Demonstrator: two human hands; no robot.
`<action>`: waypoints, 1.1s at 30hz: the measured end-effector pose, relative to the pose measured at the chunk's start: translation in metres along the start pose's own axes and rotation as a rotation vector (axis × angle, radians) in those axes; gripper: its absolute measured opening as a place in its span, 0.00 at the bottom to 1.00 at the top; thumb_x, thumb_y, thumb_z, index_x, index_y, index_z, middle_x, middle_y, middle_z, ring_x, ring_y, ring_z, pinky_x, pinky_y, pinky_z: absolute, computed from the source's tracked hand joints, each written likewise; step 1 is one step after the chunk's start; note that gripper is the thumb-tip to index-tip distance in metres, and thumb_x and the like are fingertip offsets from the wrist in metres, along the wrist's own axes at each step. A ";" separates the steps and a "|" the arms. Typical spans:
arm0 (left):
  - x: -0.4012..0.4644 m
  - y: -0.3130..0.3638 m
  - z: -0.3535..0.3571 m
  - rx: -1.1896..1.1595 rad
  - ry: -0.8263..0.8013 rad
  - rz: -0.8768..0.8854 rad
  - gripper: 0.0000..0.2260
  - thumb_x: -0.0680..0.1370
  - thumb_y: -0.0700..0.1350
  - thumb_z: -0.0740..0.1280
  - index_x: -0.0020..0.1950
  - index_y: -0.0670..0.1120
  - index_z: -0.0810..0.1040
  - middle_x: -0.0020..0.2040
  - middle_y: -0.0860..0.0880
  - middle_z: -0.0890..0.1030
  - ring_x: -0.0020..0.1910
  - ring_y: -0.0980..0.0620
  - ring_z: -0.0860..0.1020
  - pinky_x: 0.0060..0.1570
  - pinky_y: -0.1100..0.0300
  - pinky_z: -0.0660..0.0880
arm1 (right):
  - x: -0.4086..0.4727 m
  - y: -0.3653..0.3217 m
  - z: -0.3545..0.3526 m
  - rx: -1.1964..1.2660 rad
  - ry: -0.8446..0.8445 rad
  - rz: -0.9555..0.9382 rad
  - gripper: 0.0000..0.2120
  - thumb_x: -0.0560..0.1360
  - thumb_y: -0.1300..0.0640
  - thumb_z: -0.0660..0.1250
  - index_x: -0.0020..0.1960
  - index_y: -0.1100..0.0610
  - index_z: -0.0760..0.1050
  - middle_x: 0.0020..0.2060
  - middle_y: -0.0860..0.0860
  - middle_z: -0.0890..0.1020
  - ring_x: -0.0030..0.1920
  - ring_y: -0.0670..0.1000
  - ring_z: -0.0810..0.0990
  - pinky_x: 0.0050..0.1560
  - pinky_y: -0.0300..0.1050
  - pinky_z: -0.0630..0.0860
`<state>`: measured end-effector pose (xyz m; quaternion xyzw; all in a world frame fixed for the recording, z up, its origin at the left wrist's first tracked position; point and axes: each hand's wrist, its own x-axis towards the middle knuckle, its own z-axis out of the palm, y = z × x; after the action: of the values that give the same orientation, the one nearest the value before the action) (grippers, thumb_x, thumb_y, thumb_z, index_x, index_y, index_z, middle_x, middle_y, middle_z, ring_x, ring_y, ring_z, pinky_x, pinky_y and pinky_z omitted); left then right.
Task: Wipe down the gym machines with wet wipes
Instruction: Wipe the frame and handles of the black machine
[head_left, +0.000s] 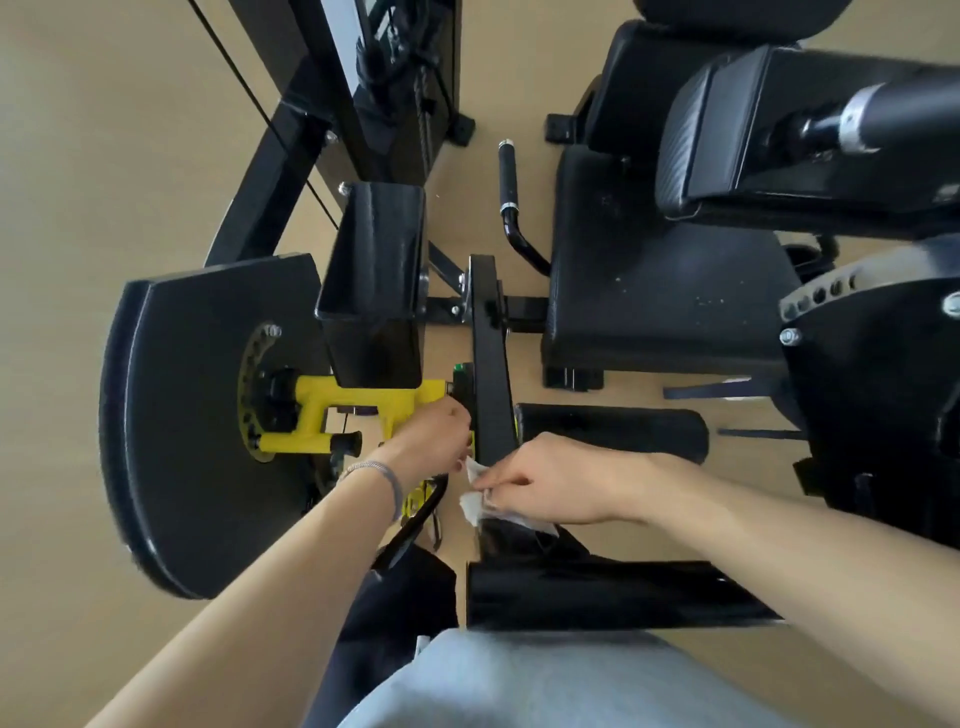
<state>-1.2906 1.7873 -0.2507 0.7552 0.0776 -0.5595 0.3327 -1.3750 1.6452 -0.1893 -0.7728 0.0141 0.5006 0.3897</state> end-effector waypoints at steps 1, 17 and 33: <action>-0.006 0.001 0.000 0.026 -0.011 0.020 0.07 0.84 0.42 0.57 0.56 0.43 0.73 0.50 0.40 0.80 0.45 0.42 0.80 0.54 0.44 0.81 | -0.006 -0.004 0.004 -0.014 0.004 0.017 0.21 0.79 0.43 0.56 0.64 0.46 0.81 0.61 0.50 0.83 0.57 0.51 0.82 0.62 0.54 0.78; -0.077 0.005 -0.010 0.303 -0.076 0.284 0.18 0.84 0.50 0.56 0.59 0.39 0.78 0.55 0.39 0.83 0.54 0.39 0.82 0.60 0.40 0.78 | -0.080 -0.046 0.026 0.058 0.338 0.015 0.12 0.81 0.44 0.64 0.55 0.46 0.84 0.48 0.40 0.84 0.50 0.41 0.81 0.57 0.46 0.79; -0.163 0.001 0.030 0.361 0.208 0.472 0.19 0.87 0.47 0.52 0.61 0.41 0.79 0.58 0.43 0.81 0.58 0.44 0.77 0.60 0.51 0.72 | -0.117 -0.024 0.090 -0.202 0.881 -0.491 0.09 0.79 0.62 0.68 0.58 0.56 0.83 0.54 0.48 0.84 0.55 0.43 0.79 0.60 0.31 0.72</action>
<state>-1.3729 1.8097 -0.1090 0.8524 -0.1667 -0.3914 0.3041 -1.4924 1.6743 -0.1017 -0.9248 -0.0532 0.0202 0.3763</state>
